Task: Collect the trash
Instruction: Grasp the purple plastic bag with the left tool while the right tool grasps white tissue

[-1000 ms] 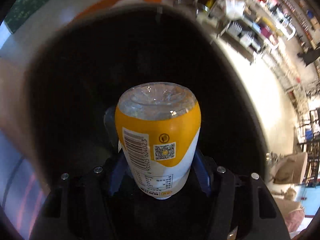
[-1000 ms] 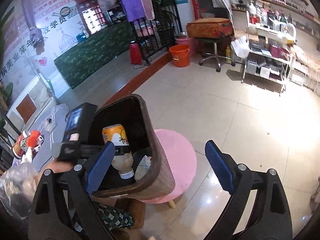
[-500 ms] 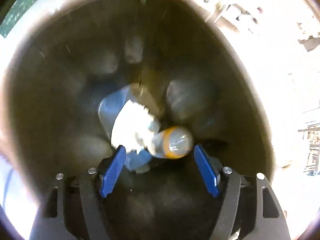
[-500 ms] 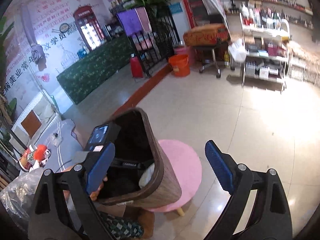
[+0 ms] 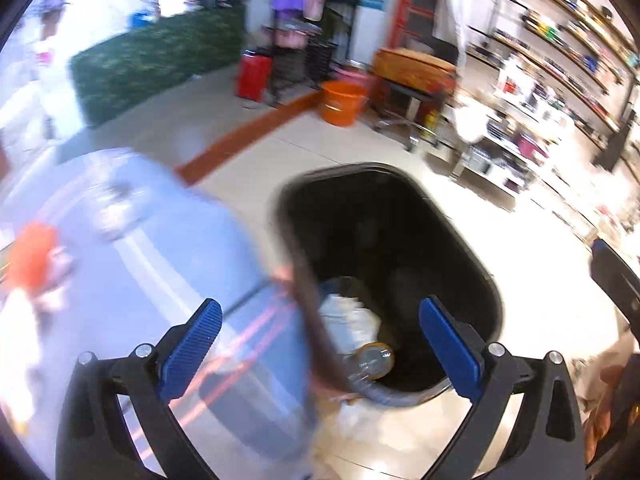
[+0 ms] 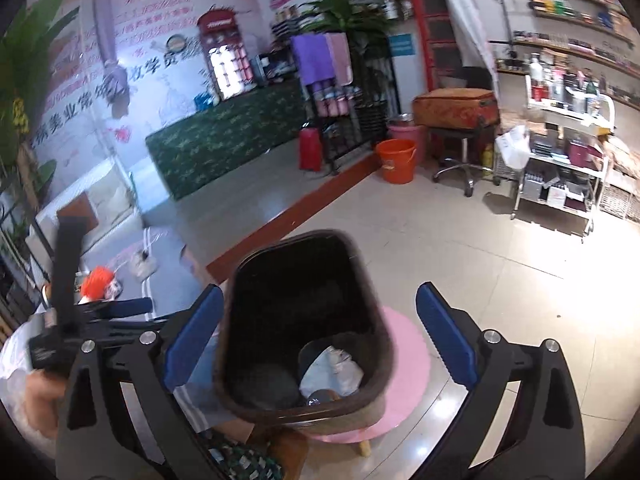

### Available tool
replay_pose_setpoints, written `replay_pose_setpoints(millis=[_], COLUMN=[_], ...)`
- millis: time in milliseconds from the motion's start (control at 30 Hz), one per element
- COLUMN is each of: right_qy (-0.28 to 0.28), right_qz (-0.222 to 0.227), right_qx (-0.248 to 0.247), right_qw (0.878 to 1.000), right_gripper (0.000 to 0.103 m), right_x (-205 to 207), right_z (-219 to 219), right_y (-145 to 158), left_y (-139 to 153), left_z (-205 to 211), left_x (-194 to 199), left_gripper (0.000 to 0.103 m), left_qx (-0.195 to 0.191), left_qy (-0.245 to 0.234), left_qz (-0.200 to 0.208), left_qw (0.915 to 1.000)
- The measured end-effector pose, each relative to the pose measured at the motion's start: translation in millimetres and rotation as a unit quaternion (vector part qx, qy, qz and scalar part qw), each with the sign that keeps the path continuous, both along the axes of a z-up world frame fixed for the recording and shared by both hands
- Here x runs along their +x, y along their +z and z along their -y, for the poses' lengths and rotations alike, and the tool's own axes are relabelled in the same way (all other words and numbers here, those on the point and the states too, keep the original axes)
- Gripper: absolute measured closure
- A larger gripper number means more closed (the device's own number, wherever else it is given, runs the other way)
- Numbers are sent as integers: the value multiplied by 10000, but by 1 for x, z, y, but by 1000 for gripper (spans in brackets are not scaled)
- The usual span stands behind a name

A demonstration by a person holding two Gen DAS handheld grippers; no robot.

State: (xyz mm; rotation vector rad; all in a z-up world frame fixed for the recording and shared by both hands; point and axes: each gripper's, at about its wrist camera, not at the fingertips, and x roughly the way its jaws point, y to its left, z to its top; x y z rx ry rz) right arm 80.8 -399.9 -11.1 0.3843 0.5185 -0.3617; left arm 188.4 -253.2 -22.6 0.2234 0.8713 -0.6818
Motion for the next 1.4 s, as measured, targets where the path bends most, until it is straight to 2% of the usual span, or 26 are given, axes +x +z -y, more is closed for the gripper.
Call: replay_pose_setpoints(millis=[200,333,433,700,800,900,967,1033,1100,1133,1167,1233,1333,1400], right_qy=[973,1628,2070,3461,3802,3988,3962,3922,3817,3795,3808,3832,3845,3902], right_qz=[-161,-298,-459,-794,-906,-1098,-1247,-1435,-1585,-1628,-1656,-1675,-1549,-1444], right_qx=[336,538,536,456,254,339,298,323,425,533,599,744,736,769], right_qw=[9946,9847,9758,9337,9201,9098,9092,9081,9096,9092,9077,9053,9070,9061], right_gripper=[8,8,8,8,8,10,17,19,28,35,47,63,72,73], right_x=[48,78,100,150,170,197,215,232,245,250,253,254,248,241], right_z=[-55,-102,-141,-257,-297,-325,-337,-347,-351,-353,-353,-353,-353,-349], right_y=[-13,-21,-26,-29,-32,-38,-44,-51,-59,-62,-65,-67,-63,-58], left_y=[3,-2,-4,-14,-16,-13,-14,-13,-13,-14,-15,-16,-13,-12], left_z=[-100,-166,-216,-327,-360,-384,-397,-406,-412,-414,-415,-414,-415,-417], left_x=[-4,-15,-23,-25,-22,-12,-5,1,7,13,17,29,44,56], left_gripper=[5,5,5,5,5,5,5,5,5,5,5,5,5,5], left_qx=[-132,-153,-50,-158,-127,-157,-87,-130,-150,-113,-34,280,452,514], left_qy=[893,1528,1983,2934,3088,3178,3229,3213,3173,3120,3064,2949,2654,2432], left_qz=[17,8,176,147,109,115,126,164,148,135,134,267,486,571], left_qw=[9959,9881,9800,9557,9510,9480,9463,9468,9481,9499,9518,9548,9619,9669])
